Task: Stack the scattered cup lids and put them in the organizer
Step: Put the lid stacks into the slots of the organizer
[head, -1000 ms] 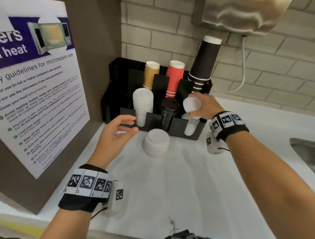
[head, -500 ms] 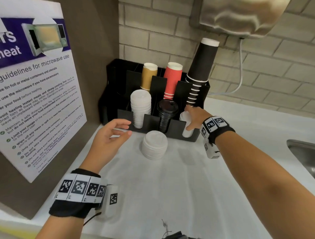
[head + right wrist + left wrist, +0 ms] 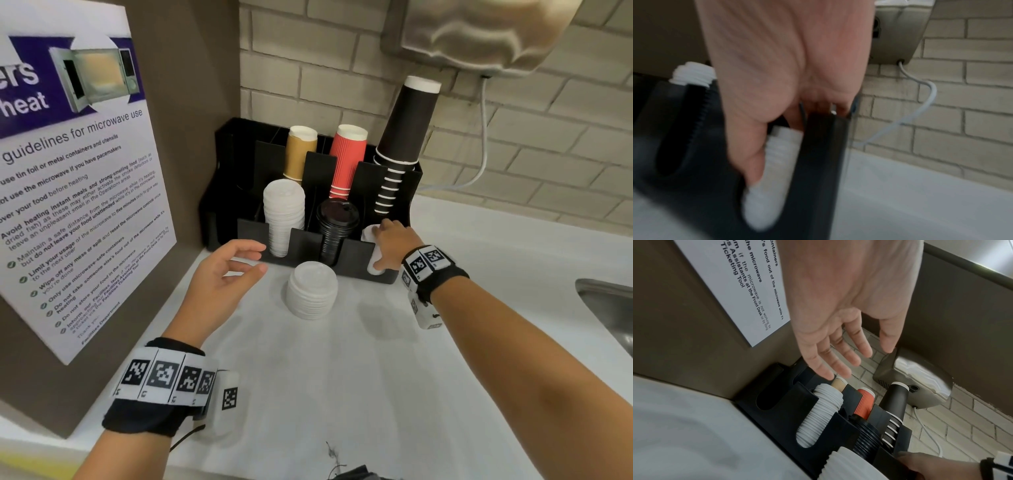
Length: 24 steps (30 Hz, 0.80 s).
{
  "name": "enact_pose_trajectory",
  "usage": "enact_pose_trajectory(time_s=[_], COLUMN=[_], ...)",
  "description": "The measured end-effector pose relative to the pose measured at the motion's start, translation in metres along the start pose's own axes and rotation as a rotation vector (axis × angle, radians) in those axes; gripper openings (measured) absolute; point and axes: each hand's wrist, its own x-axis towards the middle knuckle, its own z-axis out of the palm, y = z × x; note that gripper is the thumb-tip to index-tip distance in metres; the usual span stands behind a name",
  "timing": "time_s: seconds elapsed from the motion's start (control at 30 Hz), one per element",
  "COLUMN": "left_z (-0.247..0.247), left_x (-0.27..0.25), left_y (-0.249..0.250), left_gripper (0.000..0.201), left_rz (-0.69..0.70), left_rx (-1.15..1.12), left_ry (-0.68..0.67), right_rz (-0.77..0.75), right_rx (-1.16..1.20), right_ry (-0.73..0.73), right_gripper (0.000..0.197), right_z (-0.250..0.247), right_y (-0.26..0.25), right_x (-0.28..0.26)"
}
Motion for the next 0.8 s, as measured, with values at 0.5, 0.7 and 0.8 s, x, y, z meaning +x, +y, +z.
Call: enact_pose_trajectory(time_s=[0.5,0.7,0.8], left_z=[0.011,0.011,0.012], left_x=[0.002,0.003,0.004], left_y=[-0.004,-0.005,-0.004], left_gripper=[0.023,0.022,0.025], left_rz=[-0.014,-0.024,-0.039], left_rx=[-0.018,-0.015,-0.019], left_ry=[-0.053,-0.062,-0.058], right_rz=[-0.265,-0.271,-0.258], right_rx=[0.482,0.506,0.637], right_ry=[-0.189,-0.18,-0.114], right_gripper=[0.098,0.09,0.087], right_z=[0.008,0.016,0.01], right_y=[-0.095,-0.101,-0.092], right_x=[-0.017,-0.01,-0.014])
